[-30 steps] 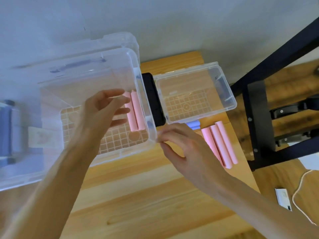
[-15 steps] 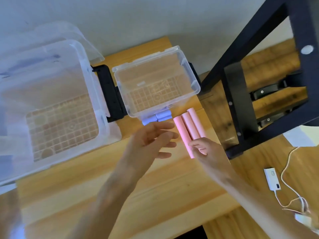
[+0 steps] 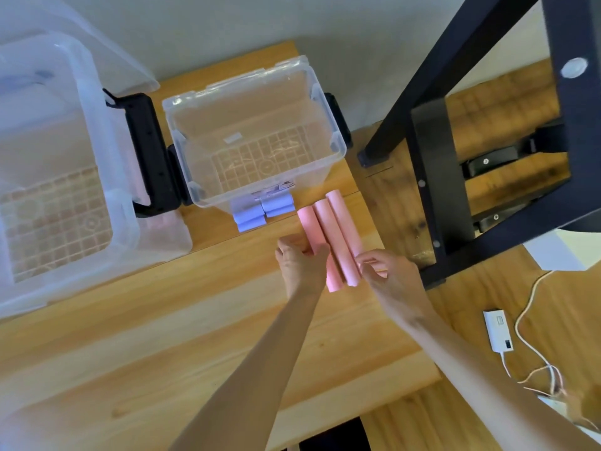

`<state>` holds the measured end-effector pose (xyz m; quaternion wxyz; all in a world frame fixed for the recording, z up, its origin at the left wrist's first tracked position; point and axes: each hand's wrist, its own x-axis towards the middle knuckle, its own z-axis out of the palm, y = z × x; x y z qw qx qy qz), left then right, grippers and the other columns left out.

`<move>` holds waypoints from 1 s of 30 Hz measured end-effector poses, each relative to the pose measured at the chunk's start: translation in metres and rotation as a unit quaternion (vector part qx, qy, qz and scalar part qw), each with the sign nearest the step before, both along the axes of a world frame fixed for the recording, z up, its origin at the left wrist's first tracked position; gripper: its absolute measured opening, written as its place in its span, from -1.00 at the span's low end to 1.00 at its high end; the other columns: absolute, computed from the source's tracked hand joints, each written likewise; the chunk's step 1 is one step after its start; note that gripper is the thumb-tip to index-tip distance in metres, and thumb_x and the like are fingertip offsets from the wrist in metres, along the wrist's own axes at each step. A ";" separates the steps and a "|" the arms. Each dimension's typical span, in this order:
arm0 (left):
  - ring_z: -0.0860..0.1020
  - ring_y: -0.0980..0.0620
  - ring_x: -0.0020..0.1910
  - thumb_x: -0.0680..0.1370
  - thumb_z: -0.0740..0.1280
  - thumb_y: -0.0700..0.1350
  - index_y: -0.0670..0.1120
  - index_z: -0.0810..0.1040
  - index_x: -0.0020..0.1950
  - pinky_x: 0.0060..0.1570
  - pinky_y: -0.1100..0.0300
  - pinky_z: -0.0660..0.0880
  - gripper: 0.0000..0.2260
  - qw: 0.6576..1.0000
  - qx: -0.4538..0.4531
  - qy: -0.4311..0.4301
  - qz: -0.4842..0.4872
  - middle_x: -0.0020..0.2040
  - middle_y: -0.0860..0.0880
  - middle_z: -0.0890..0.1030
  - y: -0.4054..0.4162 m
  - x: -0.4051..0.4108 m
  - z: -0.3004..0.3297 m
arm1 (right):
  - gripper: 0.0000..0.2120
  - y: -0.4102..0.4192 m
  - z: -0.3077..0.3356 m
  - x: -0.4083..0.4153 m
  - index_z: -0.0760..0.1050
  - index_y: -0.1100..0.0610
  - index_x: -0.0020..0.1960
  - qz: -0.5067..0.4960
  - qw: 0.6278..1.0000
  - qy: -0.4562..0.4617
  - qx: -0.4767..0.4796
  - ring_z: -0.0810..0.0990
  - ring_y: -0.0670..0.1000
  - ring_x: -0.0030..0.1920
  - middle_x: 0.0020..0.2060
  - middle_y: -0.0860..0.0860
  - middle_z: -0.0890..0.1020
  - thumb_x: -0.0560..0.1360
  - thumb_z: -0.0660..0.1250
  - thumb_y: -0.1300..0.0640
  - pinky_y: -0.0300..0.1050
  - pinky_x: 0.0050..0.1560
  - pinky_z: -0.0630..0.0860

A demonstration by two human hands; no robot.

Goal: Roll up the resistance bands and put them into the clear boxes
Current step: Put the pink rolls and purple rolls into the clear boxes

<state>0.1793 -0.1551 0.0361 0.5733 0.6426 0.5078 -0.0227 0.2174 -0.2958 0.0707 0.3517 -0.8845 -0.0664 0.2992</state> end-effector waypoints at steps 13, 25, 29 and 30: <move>0.58 -0.04 0.03 0.47 0.42 -0.17 -0.02 0.36 0.07 -0.04 0.15 0.48 -0.71 0.999 0.024 0.025 -0.029 0.03 -0.06 0.60 -0.009 -0.005 -0.010 | -0.81 0.003 -0.003 0.001 0.61 0.08 0.13 0.012 1.000 0.003 0.001 0.59 -0.10 0.05 0.07 -0.08 0.65 0.61 0.25 0.20 -0.28 0.04 0.50; 0.60 0.04 -0.15 0.36 0.40 -0.12 -0.10 0.57 0.11 -0.21 0.18 0.56 -0.67 0.976 -0.208 -0.055 0.038 -0.07 -0.07 0.60 0.006 -0.060 0.007 | -0.73 0.035 -0.007 -0.011 0.46 0.15 0.30 0.096 0.987 -0.075 -0.108 0.58 0.12 0.01 0.10 0.06 0.54 0.62 0.23 0.12 0.10 -0.02 0.54; 0.61 0.12 -0.20 0.32 0.36 -0.10 -0.12 0.58 0.12 -0.23 0.24 0.53 -0.62 0.968 -0.240 -0.068 0.039 -0.09 -0.05 0.61 0.014 -0.067 0.007 | -0.68 0.048 -0.010 -0.015 0.40 0.12 0.32 0.096 0.980 -0.067 -0.160 0.58 0.13 0.12 0.19 0.05 0.52 0.60 0.29 0.08 0.01 -0.01 0.52; 0.61 0.12 -0.20 0.32 0.36 -0.09 -0.13 0.58 0.12 -0.22 0.23 0.53 -0.62 0.966 -0.245 -0.071 0.038 -0.10 -0.05 0.61 0.017 -0.069 0.006 | -0.68 0.051 -0.011 -0.015 0.38 0.12 0.30 0.100 0.977 -0.075 -0.172 0.57 0.13 0.11 0.18 0.05 0.50 0.59 0.31 0.07 -0.01 -0.04 0.49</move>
